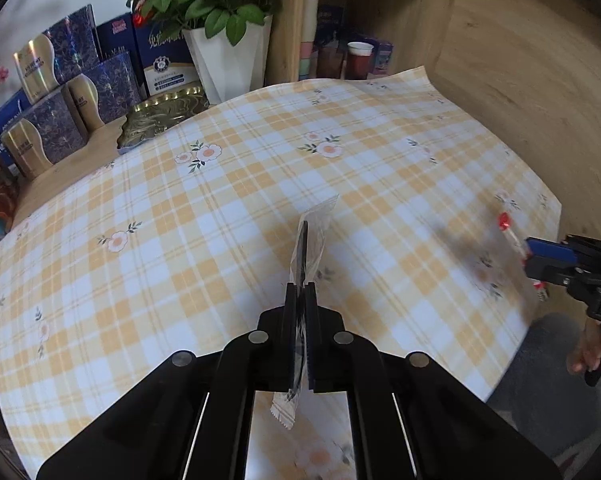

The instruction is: Collect trash

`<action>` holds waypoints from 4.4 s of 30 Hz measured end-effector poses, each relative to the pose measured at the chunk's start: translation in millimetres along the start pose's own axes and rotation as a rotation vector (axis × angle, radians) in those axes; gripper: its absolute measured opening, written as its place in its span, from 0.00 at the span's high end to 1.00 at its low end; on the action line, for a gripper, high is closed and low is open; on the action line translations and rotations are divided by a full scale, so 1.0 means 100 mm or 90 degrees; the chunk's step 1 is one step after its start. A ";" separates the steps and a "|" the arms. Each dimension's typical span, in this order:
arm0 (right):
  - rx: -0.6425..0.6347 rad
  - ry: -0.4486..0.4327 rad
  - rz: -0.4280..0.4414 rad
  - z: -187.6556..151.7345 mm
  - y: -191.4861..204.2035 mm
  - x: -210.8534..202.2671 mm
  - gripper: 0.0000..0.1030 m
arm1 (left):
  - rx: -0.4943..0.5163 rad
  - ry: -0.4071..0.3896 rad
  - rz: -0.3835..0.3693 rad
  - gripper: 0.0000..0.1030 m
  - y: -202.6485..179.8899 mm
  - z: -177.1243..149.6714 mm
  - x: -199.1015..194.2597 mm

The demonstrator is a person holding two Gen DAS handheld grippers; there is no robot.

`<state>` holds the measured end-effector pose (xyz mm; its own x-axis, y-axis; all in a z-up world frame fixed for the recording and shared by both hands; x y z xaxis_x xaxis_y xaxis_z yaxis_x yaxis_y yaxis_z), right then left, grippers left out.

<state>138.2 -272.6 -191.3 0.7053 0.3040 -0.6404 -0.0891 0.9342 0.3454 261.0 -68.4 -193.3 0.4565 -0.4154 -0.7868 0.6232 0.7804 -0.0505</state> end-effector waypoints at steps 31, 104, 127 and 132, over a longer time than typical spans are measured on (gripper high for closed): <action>0.027 0.006 0.012 -0.89 0.14 -0.86 0.74 | 0.049 0.174 -0.141 0.96 -1.64 -1.90 -0.21; -0.134 -0.084 -0.103 -0.08 0.88 -1.46 0.06 | -0.188 -0.323 0.291 0.06 -0.87 -1.06 -2.59; -0.161 -0.234 -0.107 0.27 1.14 -2.39 0.06 | -0.158 -0.387 0.333 0.06 -1.14 -0.77 -3.14; -0.156 -0.232 -0.104 0.26 1.13 -2.39 0.06 | -0.154 -0.388 0.336 0.06 -1.17 -0.78 -3.15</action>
<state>-21.7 -244.1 18.8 0.9209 0.1047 -0.3755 -0.0884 0.9943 0.0602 -5.5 7.7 12.2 0.9560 -0.0929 -0.2784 0.1098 0.9929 0.0456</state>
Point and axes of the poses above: each gripper's, at about its wrist camera, not at the fingertips, and x roughly the way its jaws point, y to its left, z to its top, the point moved 2 cm from there along x, roughly the way its jaws point, and after that the axes turned 3 degrees about -y, right-handed, at the moved point
